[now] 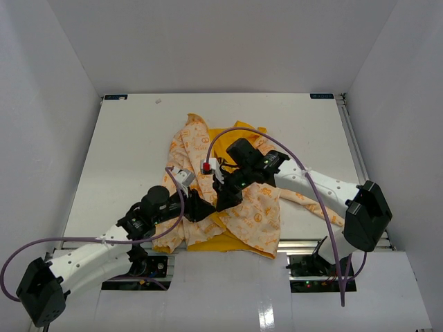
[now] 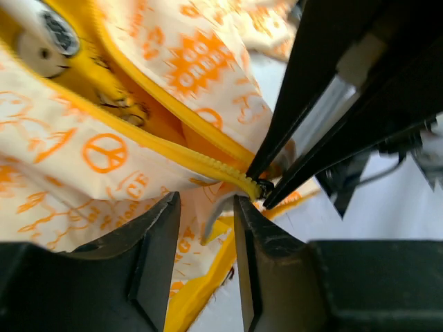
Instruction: Zip up the jacket
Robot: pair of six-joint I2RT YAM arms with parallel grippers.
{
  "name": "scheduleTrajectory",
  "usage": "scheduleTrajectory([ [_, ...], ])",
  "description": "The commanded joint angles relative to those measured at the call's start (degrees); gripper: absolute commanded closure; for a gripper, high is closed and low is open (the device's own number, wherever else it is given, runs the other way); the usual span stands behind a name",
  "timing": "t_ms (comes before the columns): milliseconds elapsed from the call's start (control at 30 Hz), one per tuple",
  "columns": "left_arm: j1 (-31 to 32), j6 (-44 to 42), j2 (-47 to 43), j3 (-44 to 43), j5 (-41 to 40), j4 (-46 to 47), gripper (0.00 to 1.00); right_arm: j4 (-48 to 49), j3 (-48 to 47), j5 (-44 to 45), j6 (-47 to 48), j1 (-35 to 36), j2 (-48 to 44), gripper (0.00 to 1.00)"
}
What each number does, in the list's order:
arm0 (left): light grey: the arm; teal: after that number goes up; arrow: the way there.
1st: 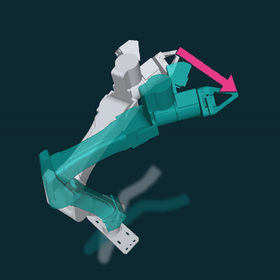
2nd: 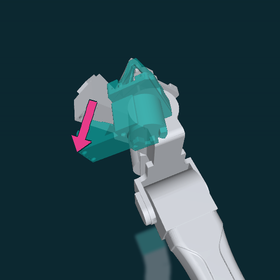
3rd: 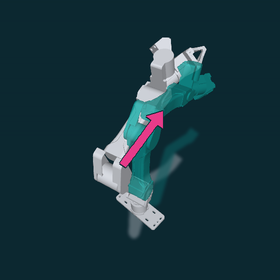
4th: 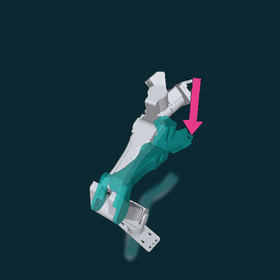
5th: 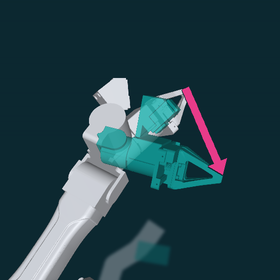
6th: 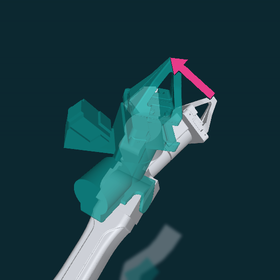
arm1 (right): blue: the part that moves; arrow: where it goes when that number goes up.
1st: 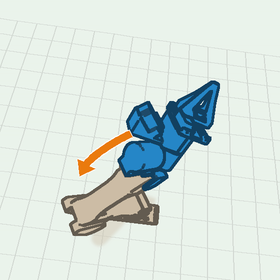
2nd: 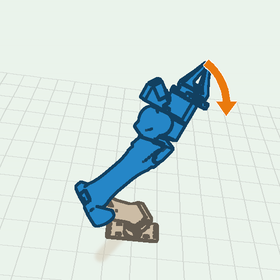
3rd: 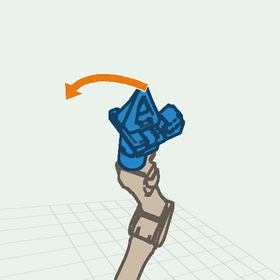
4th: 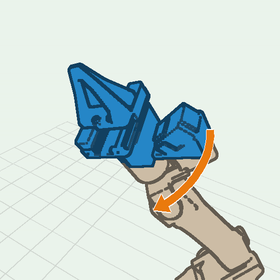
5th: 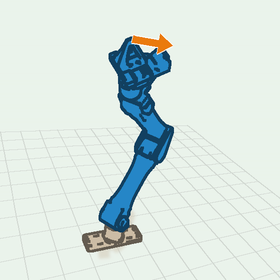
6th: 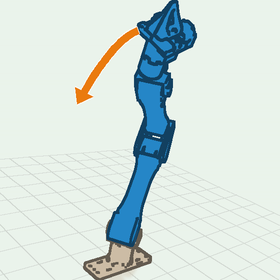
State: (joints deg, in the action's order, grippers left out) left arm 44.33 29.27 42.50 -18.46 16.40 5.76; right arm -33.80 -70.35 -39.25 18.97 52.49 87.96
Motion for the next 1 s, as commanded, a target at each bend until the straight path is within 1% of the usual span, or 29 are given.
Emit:
scheduleTrajectory([
  [0, -0.46, 5.59, -8.65, -4.35, -20.33, -8.09, 0.48, 16.92, 3.56, -1.52, -12.65, 0.51, -1.57, 0.92],
  [67, -0.42, 8.02, -11.67, -4.65, -22.08, -11.28, 0.47, 21.26, 4.53, 0.16, -17.25, 0.51, -1.36, 0.92],
  [133, -0.47, 10.24, -16.05, -4.40, -20.84, -12.98, 0.49, 24.32, 5.33, 0.39, -20.52, 0.51, -1.04, 0.92],
  [267, -0.47, 15.03, -22.66, -0.75, -12.46, -11.89, 0.57, 27.53, 6.07, -0.11, -23.06, 0.51, -1.04, 0.92],
  [333, -0.47, 19.83, -25.55, 4.20, -9.56, -8.19, 0.59, 29.12, 6.94, 0.34, -23.96, 0.51, -1.80, 0.92],
  [400, -0.47, 24.20, -28.80, 8.66, -9.03, -4.61, 0.60, 31.44, 8.73, 1.26, -25.11, 0.51, -2.65, 0.92],
  [467, -0.47, 27.02, -31.14, 11.32, -9.10, 0.06, 0.61, 33.04, 10.67, 1.02, -26.80, 0.59, -3.38, 0.92],
  [533, -0.43, 28.07, -32.18, 15.16, -9.41, 3.79, 0.63, 36.14, 12.02, 1.37, -27.97, 0.51, -4.34, 0.92],
  [633, -0.47, 28.65, -32.35, 17.97, -9.63, 9.01, 0.64, 37.76, 13.81, 2.46, -28.84, 0.57, -5.70, 0.92],
  [733, -0.47, 28.73, -29.40, 18.28, -10.85, 10.72, 0.63, 38.88, 15.22, 4.39, -29.59, 0.51, -7.34, 0.92],
  [867, -0.47, 30.09, -24.41, 18.36, -10.77, 15.07, 0.56, 38.81, 15.17, 4.54, -29.95, 0.60, -7.90, 0.92],
  [967, -0.42, 32.52, -21.62, 19.60, -10.82, 17.21, 0.53, 38.90, 15.65, 5.27, -30.09, 0.51, -8.66, 0.92],
])
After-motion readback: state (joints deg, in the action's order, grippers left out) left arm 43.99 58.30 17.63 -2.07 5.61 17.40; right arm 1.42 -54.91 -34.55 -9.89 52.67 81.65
